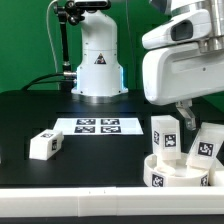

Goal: Assemble stool

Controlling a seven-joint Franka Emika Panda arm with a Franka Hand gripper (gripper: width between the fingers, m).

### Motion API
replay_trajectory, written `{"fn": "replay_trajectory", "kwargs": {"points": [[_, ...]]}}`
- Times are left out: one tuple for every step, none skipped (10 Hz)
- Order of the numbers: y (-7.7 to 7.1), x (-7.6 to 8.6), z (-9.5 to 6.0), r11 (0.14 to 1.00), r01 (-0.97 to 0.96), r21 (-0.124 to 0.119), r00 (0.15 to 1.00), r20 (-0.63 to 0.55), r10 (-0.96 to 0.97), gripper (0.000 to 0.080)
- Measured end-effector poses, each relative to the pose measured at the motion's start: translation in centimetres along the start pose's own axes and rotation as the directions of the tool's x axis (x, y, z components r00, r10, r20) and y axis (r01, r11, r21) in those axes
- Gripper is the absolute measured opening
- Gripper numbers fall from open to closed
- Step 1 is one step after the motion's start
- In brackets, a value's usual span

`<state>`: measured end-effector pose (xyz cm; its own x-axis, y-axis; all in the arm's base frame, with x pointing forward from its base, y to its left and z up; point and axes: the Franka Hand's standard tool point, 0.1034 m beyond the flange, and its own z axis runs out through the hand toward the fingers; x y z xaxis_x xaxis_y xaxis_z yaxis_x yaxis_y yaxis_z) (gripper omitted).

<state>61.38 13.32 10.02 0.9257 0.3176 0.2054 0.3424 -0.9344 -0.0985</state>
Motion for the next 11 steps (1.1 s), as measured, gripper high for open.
{"fn": "replay_trajectory", "kwargs": {"points": [[0.0, -0.1, 0.3, 0.987, 0.158, -0.015, 0.987, 0.014, -0.158, 0.0649], [0.1, -0.1, 0.6, 0.968, 0.252, -0.019, 0.967, 0.033, -0.251, 0.0649], [0.3, 0.1, 0.7, 0.935, 0.353, -0.027, 0.935, 0.042, -0.352, 0.0649], [0.4, 0.1, 0.8, 0.897, 0.442, -0.033, 0.897, 0.054, -0.44, 0.0649], [0.5, 0.0, 1.0, 0.857, 0.515, -0.032, 0.856, 0.069, -0.512, 0.0649], [0.8, -0.1, 1.1, 0.817, 0.577, -0.028, 0.815, 0.081, -0.573, 0.0649], [1.2, -0.2, 1.1, 0.787, 0.616, -0.025, 0.786, 0.086, -0.613, 0.0649], [1.4, -0.4, 1.1, 0.78, 0.625, -0.024, 0.779, 0.089, -0.621, 0.0649], [1.6, -0.6, 1.3, 0.784, 0.62, -0.022, 0.782, 0.091, -0.616, 0.0524], [1.8, -0.6, 1.3, 0.786, 0.618, -0.022, 0.784, 0.092, -0.614, 0.0384], [1.8, -0.6, 1.3, 0.786, 0.618, -0.022, 0.784, 0.092, -0.614, 0.0384]]}}
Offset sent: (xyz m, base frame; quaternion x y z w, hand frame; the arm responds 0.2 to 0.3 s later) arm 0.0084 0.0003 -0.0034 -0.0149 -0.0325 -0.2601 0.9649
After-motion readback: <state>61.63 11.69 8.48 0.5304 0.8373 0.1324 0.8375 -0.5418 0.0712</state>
